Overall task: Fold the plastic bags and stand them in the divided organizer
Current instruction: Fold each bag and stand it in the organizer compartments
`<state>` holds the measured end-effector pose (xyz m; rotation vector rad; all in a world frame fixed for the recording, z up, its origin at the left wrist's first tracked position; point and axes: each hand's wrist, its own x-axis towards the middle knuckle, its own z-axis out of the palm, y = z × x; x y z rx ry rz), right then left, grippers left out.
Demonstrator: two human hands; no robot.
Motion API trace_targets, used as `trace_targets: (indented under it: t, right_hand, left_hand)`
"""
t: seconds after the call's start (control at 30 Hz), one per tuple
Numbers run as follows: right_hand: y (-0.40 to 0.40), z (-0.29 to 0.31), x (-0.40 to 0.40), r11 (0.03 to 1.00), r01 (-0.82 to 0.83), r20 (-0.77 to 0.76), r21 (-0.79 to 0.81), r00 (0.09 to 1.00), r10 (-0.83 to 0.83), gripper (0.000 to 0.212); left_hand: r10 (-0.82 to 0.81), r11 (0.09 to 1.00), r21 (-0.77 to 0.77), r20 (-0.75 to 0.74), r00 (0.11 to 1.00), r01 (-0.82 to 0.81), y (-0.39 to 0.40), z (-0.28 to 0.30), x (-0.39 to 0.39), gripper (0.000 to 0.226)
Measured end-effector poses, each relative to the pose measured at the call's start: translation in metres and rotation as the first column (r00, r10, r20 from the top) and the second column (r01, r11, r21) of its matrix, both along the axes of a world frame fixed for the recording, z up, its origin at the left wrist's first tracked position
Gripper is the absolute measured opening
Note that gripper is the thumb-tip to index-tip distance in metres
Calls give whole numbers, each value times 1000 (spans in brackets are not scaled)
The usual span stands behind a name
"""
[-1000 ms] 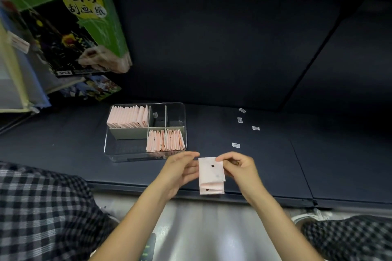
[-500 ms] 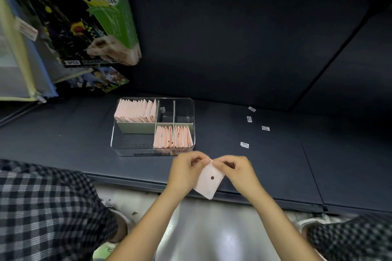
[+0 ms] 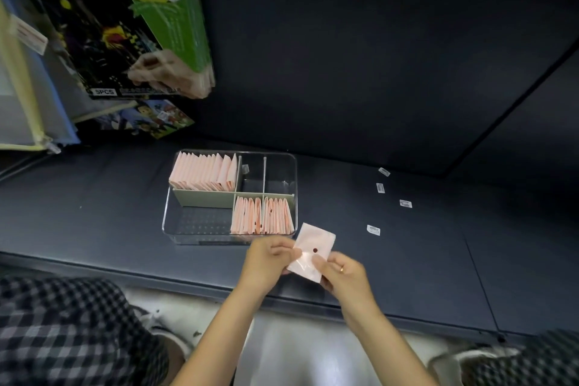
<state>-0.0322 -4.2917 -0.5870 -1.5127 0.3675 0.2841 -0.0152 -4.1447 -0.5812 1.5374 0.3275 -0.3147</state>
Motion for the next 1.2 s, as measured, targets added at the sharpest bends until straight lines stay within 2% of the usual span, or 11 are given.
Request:
trace_targets:
  t: [0.17, 0.23, 0.27, 0.33, 0.4, 0.47, 0.57, 0.7, 0.87, 1.07, 1.2]
  right_hand:
    - [5, -7, 17, 996, 92, -2, -20, 996, -92, 12]
    - [3, -10, 26, 983, 178, 8, -56, 984, -177, 11]
    - [1, -11, 31, 971, 224, 21, -80, 975, -223, 13]
    - [-5, -13, 41, 951, 277, 54, -134, 961, -272, 20]
    - [-11, -13, 50, 944, 275, 84, -181, 961, -264, 23]
    - [-14, -13, 56, 943, 252, 99, -217, 967, -235, 22]
    - [-10, -11, 66, 941, 208, 120, -267, 976, -181, 19]
    - [5, -8, 82, 851, 89, 185, -518, 983, 9, 14]
    - [30, -4, 99, 501, -17, 125, -865, 961, 249, 14]
    - [46, -2, 114, 202, -137, -59, -970, 934, 353, 18]
    - [61, -11, 114, 91, -188, -137, -978, 908, 397, 21]
  left_hand:
    - [-13, 1000, -22, 26, 1000, 13, 2, -9, 30, 20]
    - [-40, 995, 94, 101, 994, 30, -1, -15, 40, 18]
    - [-86, 967, 251, 154, 984, 45, -2, -19, 45, 12]
    - [-273, 752, 654, 196, 942, 82, 1, -28, 54, 21]
    - [-431, 486, 871, 168, 887, 71, 7, -36, 62, 33]
    - [-538, 326, 943, 131, 833, 62, 13, -42, 69, 37]
    - [-632, 213, 974, 74, 771, 81, 22, -51, 76, 42]
    - [-658, 186, 982, 101, 746, 31, 33, -56, 76, 45]
    - [-664, 225, 974, 122, 738, 41, 45, -58, 77, 44]
    - [-682, 242, 968, 120, 722, 67, 46, -59, 78, 44]
    - [-637, 364, 929, 198, 745, 65, 47, -59, 72, 41]
